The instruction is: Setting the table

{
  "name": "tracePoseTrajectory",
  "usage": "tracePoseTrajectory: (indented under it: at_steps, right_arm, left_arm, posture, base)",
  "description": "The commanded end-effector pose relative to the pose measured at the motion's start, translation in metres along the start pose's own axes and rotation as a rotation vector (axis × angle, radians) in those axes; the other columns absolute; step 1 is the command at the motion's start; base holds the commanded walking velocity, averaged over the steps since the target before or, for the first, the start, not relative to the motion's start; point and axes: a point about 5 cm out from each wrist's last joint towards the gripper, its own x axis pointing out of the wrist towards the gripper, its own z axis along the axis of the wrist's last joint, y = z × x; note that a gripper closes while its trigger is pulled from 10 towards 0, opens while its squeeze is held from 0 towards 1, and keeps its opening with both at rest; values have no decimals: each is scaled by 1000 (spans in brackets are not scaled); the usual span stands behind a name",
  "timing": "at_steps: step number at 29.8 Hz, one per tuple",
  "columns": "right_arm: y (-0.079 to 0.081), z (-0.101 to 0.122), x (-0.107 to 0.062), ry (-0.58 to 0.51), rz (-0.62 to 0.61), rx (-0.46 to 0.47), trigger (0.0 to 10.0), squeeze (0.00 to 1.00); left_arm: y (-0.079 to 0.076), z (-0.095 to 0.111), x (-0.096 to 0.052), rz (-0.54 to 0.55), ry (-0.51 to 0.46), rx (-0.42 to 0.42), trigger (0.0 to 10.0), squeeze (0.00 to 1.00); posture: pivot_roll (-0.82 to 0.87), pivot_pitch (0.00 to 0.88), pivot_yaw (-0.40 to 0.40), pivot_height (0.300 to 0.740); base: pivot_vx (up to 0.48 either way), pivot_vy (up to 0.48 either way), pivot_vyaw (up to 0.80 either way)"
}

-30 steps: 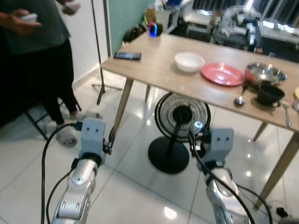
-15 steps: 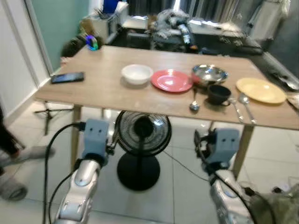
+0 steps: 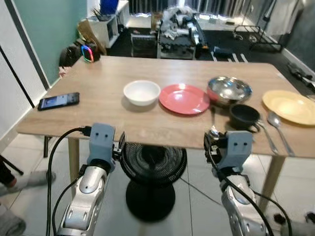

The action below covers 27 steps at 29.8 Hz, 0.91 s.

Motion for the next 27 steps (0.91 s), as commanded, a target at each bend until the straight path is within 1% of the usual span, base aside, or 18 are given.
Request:
tracePoseTrajectory:
  at_steps: [1, 11, 14, 16, 27]
  right_arm:
    - [-2, -3, -1, 8, -4, -3, 10000, 0]
    - [-3, -2, -2, 7, -12, -5, 10000, 0]
    - [-3, -3, -3, 8, -15, -5, 10000, 0]
    - [-4, -3, -3, 9, -17, -5, 10000, 0]
    - [-4, -3, -4, 10, -21, -5, 10000, 0]
  left_arm:
    - [-1, -3, -1, -4, 10, -1, 10000, 0]
    - [-1, -3, -1, -10, 11, 3, 10000, 0]
    - [-3, -2, -1, -16, 11, -7, 10000, 0]
    - [-5, 0, -1, -37, -4, -5, 10000, 0]
    - [-6, 0, -2, -44, -1, -4, 10000, 0]
  posture:
    - [-45, 0, 75, 740]
    - [-49, 0, 81, 740]
    - [-49, 0, 82, 740]
    - [-48, 0, 82, 740]
    - [-47, 0, 84, 740]
  base:
    - [454, 0, 0]
    - [441, 0, 0]
    - [288, 0, 0]
    - [0, 0, 0]
    - [0, 0, 0]
